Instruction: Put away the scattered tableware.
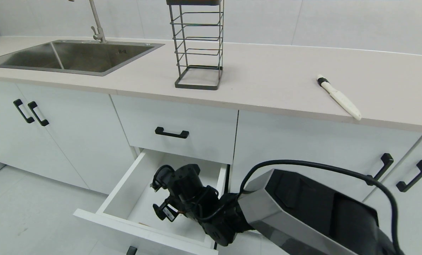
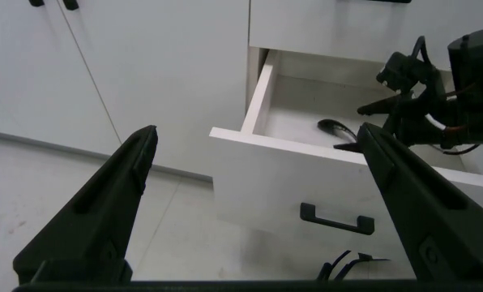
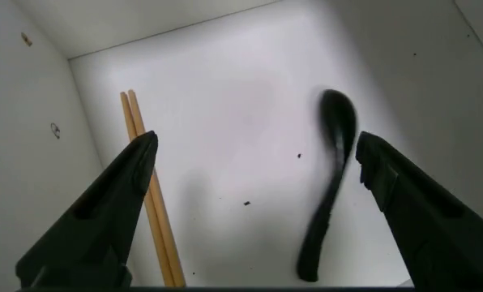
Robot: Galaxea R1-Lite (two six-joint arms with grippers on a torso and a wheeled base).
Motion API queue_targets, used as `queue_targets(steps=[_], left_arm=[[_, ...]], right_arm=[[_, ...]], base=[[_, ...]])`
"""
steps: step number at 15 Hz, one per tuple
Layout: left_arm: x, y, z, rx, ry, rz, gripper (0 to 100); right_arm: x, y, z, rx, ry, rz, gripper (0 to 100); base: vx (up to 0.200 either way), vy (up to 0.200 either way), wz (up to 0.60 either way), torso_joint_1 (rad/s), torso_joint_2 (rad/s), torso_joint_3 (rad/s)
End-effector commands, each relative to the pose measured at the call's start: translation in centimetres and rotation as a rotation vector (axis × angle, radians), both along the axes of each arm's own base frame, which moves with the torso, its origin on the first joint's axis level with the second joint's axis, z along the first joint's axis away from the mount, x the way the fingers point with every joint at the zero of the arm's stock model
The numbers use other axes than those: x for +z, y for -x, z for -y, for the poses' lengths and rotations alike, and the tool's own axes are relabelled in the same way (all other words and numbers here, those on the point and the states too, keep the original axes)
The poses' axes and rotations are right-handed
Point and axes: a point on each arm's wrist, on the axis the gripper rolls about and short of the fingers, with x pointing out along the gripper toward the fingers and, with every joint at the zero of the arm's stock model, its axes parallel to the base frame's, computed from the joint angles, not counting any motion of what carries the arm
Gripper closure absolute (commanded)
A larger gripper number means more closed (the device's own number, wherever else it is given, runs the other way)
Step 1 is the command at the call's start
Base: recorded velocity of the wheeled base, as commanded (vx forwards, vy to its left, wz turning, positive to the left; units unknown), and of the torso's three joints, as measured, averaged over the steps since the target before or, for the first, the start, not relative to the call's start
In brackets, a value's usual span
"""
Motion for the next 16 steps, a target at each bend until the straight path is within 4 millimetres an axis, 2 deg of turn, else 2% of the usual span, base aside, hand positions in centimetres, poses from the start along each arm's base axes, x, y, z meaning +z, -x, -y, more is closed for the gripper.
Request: queue_targets(steps=[1, 2, 3, 4, 5, 6, 8, 9, 11, 12, 13, 14, 16], left_arm=[[0.0, 0.0, 0.0, 0.000, 0.000, -0.001, 0], [0.0, 0.0, 0.0, 0.000, 0.000, -0.001, 0], [0.0, 0.0, 0.0, 0.000, 0.000, -0.001, 0], [0.0, 0.0, 0.0, 0.000, 0.000, -0.001, 0], [0.0, 0.0, 0.0, 0.000, 0.000, -0.001, 0], [0.0, 0.0, 0.0, 0.000, 0.000, -0.001, 0], [0.0, 0.0, 0.0, 0.000, 0.000, -0.001, 0], [0.0, 0.0, 0.0, 0.000, 0.000, -0.001, 0], [0.0, 0.0, 0.0, 0.000, 0.000, -0.001, 0], [0.0, 0.0, 0.0, 0.000, 0.000, -0.001, 0], [0.0, 0.0, 0.0, 0.000, 0.000, -0.001, 0], [0.0, 0.0, 0.0, 0.000, 0.000, -0.001, 0], [0.0, 0.0, 0.0, 0.000, 0.000, -0.001, 0]], right_arm=[[9.1, 1.7, 0.2, 0.024, -0.144, 0.097, 0], [12.3, 2.9, 1.1, 0.034, -0.214, 0.139, 0], [14.7, 4.1, 2.4, 0.037, -0.283, 0.178, 0], [15.4, 4.6, 3.2, 0.035, -0.308, 0.193, 0], [17.0, 7.5, 6.8, 0.035, -0.345, 0.218, 0], [17.0, 9.2, 9.0, 0.031, -0.329, 0.211, 0], [18.0, 13.2, 15.7, 0.023, -0.313, 0.206, 0], [18.4, 14.1, 17.6, 0.013, -0.313, 0.209, 0], [19.0, 16.4, 24.9, -0.062, -0.336, 0.240, 0], [18.8, 17.3, 27.3, -0.093, -0.344, 0.251, 0], [18.5, 17.9, 28.8, -0.114, -0.347, 0.259, 0], [17.9, 19.3, 31.3, -0.129, -0.359, 0.269, 0], [16.9, 21.0, 33.9, -0.157, -0.365, 0.267, 0]], base=[[0.000, 0.000, 0.00, 0.000, 0.00, 0.000], [0.000, 0.000, 0.00, 0.000, 0.00, 0.000], [0.000, 0.000, 0.00, 0.000, 0.00, 0.000], [0.000, 0.000, 0.00, 0.000, 0.00, 0.000], [0.000, 0.000, 0.00, 0.000, 0.00, 0.000], [0.000, 0.000, 0.00, 0.000, 0.00, 0.000], [0.000, 0.000, 0.00, 0.000, 0.00, 0.000], [0.000, 0.000, 0.00, 0.000, 0.00, 0.000], [0.000, 0.000, 0.00, 0.000, 0.00, 0.000], [0.000, 0.000, 0.00, 0.000, 0.00, 0.000], [0.000, 0.000, 0.00, 0.000, 0.00, 0.000], [0.000, 0.000, 0.00, 0.000, 0.00, 0.000], [0.000, 0.000, 0.00, 0.000, 0.00, 0.000]])
